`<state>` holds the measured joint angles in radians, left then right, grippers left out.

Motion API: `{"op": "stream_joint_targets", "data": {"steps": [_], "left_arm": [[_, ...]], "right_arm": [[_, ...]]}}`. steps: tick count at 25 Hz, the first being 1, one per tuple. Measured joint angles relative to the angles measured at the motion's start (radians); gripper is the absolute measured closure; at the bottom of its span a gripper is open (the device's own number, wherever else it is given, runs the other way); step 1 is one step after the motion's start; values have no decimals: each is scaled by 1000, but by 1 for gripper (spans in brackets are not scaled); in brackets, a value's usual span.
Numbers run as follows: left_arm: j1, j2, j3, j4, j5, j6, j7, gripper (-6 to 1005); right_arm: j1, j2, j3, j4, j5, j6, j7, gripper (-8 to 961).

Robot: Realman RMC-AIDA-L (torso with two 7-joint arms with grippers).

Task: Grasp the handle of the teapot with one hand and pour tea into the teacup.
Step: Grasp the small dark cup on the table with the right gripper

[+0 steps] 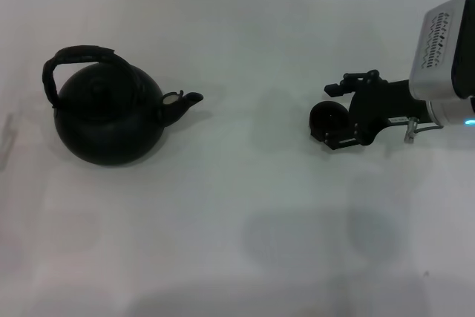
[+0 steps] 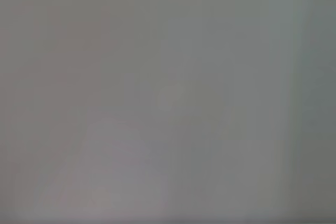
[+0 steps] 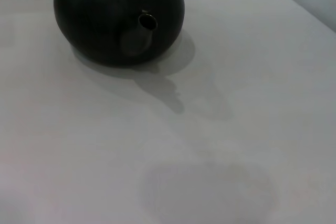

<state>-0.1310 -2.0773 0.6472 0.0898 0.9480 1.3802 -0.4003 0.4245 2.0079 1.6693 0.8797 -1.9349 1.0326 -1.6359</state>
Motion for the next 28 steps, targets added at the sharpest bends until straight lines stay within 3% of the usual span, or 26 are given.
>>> {"op": "stream_joint_targets", "data": {"steps": [28], "left_arm": [[-25, 2, 0, 6, -2, -25, 0, 224]], "right_arm": [[34, 1, 6, -62, -37, -20, 4, 98]]}}
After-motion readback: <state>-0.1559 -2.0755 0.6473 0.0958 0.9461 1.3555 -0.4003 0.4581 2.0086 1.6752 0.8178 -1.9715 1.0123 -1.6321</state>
